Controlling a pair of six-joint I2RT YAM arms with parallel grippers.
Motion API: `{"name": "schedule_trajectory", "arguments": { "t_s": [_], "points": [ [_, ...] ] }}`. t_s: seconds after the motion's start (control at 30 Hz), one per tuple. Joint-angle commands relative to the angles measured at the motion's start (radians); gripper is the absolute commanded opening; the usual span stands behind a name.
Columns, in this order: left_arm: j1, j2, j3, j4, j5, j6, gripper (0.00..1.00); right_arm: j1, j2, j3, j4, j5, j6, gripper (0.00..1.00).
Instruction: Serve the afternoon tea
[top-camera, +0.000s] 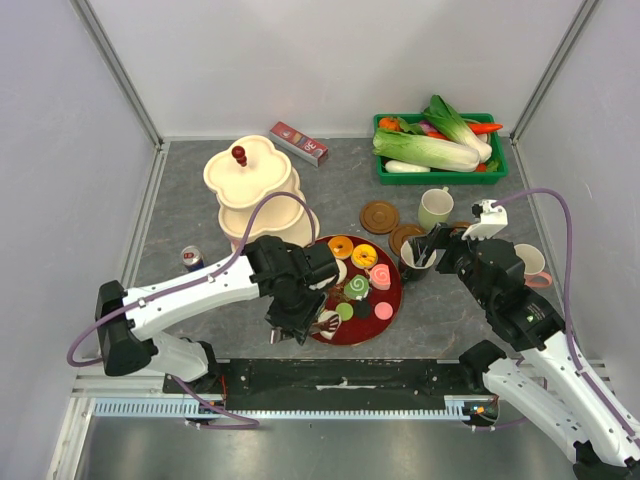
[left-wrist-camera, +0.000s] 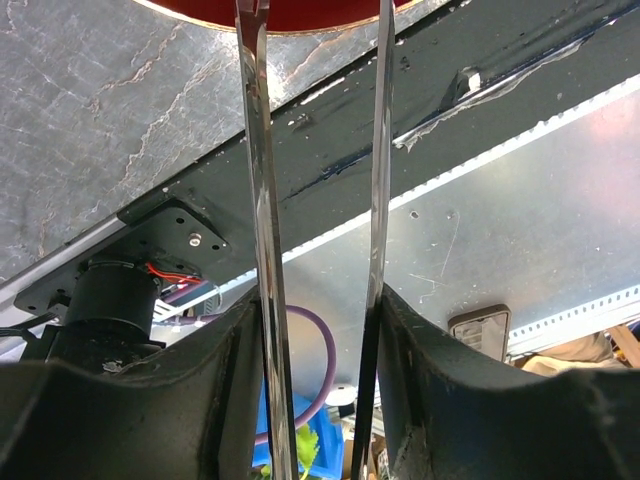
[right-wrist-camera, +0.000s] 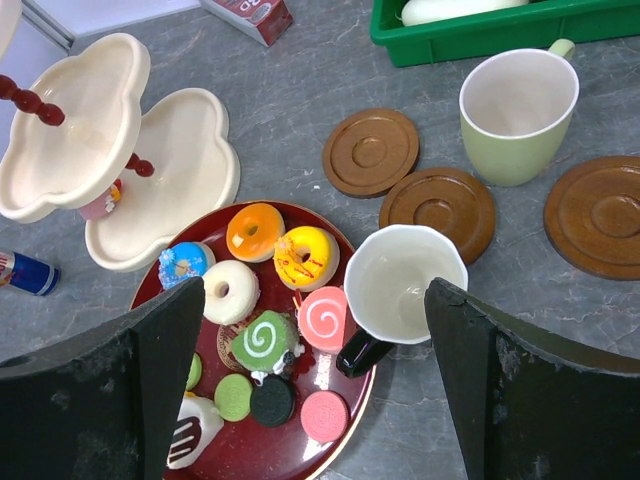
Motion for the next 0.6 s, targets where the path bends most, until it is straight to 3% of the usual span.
{"name": "schedule_trajectory", "arguments": {
  "t_s": [0.0,0.33,0.57],
  "points": [
    [-0.01,-0.01,0.047,-0.045,-0.033,0.015,0.39,0.002,-0.006,-0.005,0.009,0.029,-0.013,0.98],
    [-0.01,-0.084,0.024,-0.04,-0.076,-0.084,0.17,0.001,-0.01,-0.007,0.009,0.032,-0.011,0.98],
    [-0.01,-0.127,0.037,-0.084,-0.153,-0.162,0.15,0.001,-0.015,-0.007,0.009,0.032,-0.011,0.98]
  ]
}}
